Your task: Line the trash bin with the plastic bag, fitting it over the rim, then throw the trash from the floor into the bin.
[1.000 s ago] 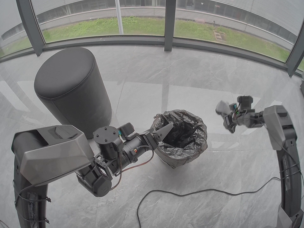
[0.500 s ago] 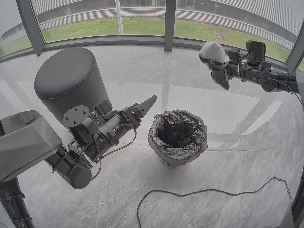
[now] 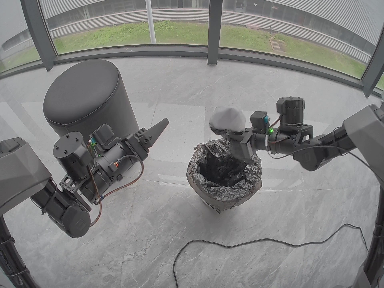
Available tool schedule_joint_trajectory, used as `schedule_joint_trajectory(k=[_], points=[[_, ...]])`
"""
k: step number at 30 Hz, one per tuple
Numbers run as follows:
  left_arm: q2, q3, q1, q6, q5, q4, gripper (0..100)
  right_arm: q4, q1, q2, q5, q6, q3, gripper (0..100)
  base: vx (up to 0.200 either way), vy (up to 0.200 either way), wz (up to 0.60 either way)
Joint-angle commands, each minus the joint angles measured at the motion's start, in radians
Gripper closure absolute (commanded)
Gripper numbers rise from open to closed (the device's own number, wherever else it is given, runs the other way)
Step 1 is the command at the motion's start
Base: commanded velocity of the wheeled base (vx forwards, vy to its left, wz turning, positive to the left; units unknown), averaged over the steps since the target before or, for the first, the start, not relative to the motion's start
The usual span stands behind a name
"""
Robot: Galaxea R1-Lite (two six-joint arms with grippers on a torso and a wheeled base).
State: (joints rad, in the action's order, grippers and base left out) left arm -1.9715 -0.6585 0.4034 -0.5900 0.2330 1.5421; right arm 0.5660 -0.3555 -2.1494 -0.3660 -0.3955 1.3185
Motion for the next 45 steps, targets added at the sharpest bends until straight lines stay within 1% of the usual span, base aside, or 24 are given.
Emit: schedule_joint_trajectory(k=[1, 3, 6, 9, 10, 12, 14, 18, 21, 22, 26, 32, 35, 39, 45], points=[[0.013, 0.030, -0.052, 0.004, 0.000, 0.001, 0, 0.034, -0.043, -0.122, -0.002, 0.009, -0.024, 100, 0.000, 0.000, 0.00], [0.013, 0.030, -0.054, 0.004, -0.001, 0.001, 0, 0.040, -0.042, -0.153, -0.001, 0.006, -0.012, 100, 0.000, 0.000, 0.00], [0.010, 0.031, -0.054, 0.004, -0.001, 0.001, 0, 0.089, -0.037, -0.215, 0.012, -0.002, 0.038, 100, 0.000, 0.000, 0.00], [0.008, 0.033, -0.054, 0.004, -0.001, 0.001, 0, 0.111, -0.025, -0.231, 0.028, -0.023, 0.062, 100, 0.000, 0.000, 0.00], [0.008, 0.033, -0.054, 0.004, -0.001, 0.001, 0, 0.115, -0.006, -0.234, 0.036, -0.051, 0.074, 100, 0.000, 0.000, 0.00], [0.008, 0.033, -0.054, 0.004, -0.001, 0.001, 0, 0.115, 0.000, -0.234, 0.036, -0.063, 0.079, 100, 0.000, 0.000, 0.00], [0.000, 0.031, -0.054, 0.004, -0.001, 0.001, 0, 0.115, 0.024, -0.234, 0.036, -0.088, 0.085, 100, 0.000, 0.000, 0.00], [-0.006, 0.031, -0.054, 0.004, -0.001, 0.001, 0, 0.120, 0.032, -0.250, 0.035, -0.086, 0.084, 100, 0.000, 0.000, 0.00], [-0.012, 0.030, -0.054, 0.004, -0.001, 0.001, 0, 0.155, 0.027, -0.264, 0.032, -0.082, 0.077, 100, 0.000, 0.000, 0.00], [-0.012, 0.031, -0.054, 0.006, -0.001, 0.001, 0, 0.166, 0.026, -0.267, 0.030, -0.080, 0.077, 0, 0.000, 0.000, 0.00], [-0.010, 0.031, -0.054, 0.004, -0.001, 0.001, 0, 0.199, 0.020, -0.276, 0.033, -0.075, 0.074, 0, 0.000, 0.000, 0.00], [-0.010, 0.033, -0.063, 0.004, -0.003, 0.001, 0, 0.204, 0.029, -0.294, 0.033, -0.072, 0.065, 0, 0.000, 0.000, 0.00], [-0.010, 0.033, -0.066, 0.004, -0.003, 0.001, 0, 0.206, 0.029, -0.288, 0.033, -0.074, 0.050, 0, 0.000, 0.000, 0.00], [-0.012, 0.031, -0.067, 0.004, -0.001, 0.001, 0, 0.261, 0.032, -0.285, 0.035, -0.074, 0.030, 0, 0.000, 0.000, 0.00], [-0.015, 0.031, -0.069, 0.004, -0.001, 0.001, 0, 0.275, 0.029, -0.239, 0.033, -0.072, 0.019, 0, 0.000, 0.000, 0.00]])
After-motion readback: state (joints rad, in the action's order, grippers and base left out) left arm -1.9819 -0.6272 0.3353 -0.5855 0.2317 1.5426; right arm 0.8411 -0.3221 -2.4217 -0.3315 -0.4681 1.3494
